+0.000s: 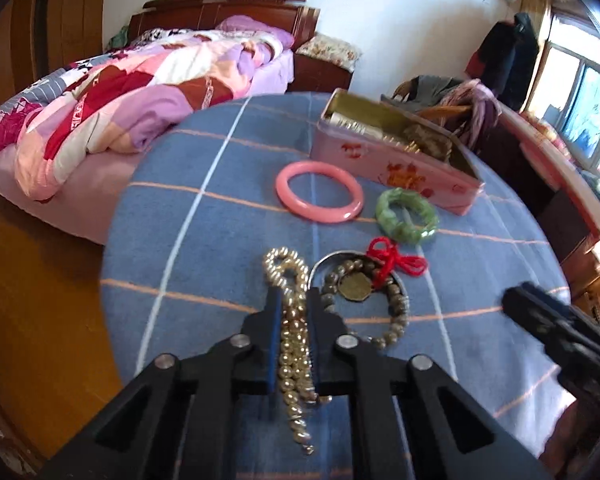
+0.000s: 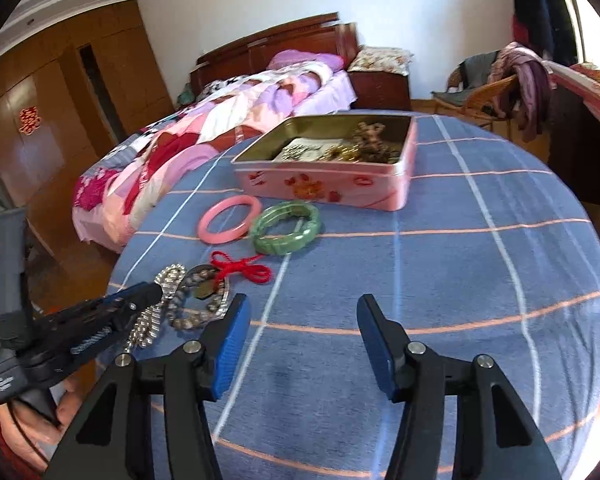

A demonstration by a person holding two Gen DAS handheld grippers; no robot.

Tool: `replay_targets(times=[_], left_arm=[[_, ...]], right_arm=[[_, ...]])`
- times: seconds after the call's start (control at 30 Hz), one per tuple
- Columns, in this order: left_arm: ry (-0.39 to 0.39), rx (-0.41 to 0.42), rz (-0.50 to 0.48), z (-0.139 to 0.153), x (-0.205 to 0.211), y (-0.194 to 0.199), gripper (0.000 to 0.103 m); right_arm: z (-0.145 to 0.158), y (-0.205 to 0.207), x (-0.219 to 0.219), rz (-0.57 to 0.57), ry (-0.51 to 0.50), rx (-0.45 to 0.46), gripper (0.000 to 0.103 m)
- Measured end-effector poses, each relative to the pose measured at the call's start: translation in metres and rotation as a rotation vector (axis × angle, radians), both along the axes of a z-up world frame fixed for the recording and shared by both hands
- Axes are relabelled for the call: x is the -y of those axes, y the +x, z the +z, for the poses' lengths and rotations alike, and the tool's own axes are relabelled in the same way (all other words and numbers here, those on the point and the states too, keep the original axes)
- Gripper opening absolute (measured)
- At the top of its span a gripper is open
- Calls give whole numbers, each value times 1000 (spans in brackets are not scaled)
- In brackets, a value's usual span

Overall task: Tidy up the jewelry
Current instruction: 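Grasp the red string of the coin bracelet with the right tool while the left tool holds the pearls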

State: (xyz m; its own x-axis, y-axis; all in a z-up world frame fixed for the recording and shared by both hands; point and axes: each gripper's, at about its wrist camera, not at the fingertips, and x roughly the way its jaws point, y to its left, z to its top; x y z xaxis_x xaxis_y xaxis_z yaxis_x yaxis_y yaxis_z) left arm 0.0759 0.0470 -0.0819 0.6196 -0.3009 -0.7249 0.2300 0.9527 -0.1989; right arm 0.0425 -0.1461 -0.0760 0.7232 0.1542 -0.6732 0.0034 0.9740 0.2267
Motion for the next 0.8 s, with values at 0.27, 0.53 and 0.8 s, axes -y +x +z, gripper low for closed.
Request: replay_targets(times=[0.27,0.53,0.8], left_arm=[[15,1,22,2,-6,14,10],[27,-19,-12,-4,8,18,32],[27,-15,-13,-4,-6,10,44]], right_arm=[[-9,29,-15,70,86,-50,38],[-21,77,-39,102,183,-124,38],[-30,97,-47,126,219,-160,0]])
